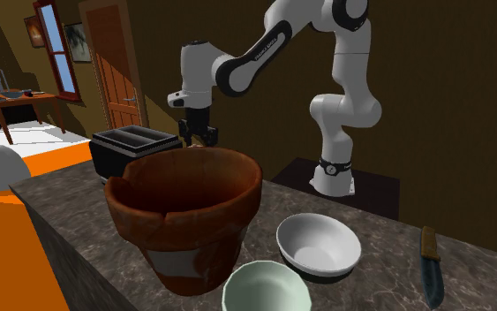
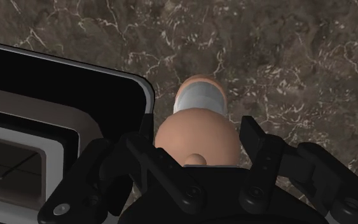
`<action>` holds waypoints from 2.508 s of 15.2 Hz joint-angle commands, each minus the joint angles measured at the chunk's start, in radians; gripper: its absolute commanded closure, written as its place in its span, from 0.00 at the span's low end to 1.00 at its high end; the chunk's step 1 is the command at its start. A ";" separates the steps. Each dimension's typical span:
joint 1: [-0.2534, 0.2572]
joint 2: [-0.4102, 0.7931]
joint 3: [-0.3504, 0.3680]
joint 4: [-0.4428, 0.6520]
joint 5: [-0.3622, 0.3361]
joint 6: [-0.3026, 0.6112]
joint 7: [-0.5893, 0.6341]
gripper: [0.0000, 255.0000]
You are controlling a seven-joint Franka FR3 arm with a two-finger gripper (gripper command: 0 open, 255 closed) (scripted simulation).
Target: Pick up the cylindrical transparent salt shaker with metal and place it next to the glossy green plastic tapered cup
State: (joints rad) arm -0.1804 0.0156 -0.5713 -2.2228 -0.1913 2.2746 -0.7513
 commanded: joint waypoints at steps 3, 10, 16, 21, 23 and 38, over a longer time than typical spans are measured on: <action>0.000 0.000 0.000 0.000 0.000 0.000 0.000 1.00; 0.005 -0.054 0.005 0.047 -0.022 -0.096 0.007 1.00; 0.008 -0.090 0.012 0.096 -0.034 -0.177 0.008 1.00; 0.010 -0.114 0.017 0.142 -0.040 -0.245 0.006 1.00; 0.011 -0.121 0.020 0.162 -0.041 -0.272 0.005 1.00; 0.018 -0.147 0.034 0.339 -0.039 -0.471 -0.017 1.00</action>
State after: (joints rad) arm -0.1620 -0.1329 -0.5371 -1.8981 -0.2313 1.8169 -0.7649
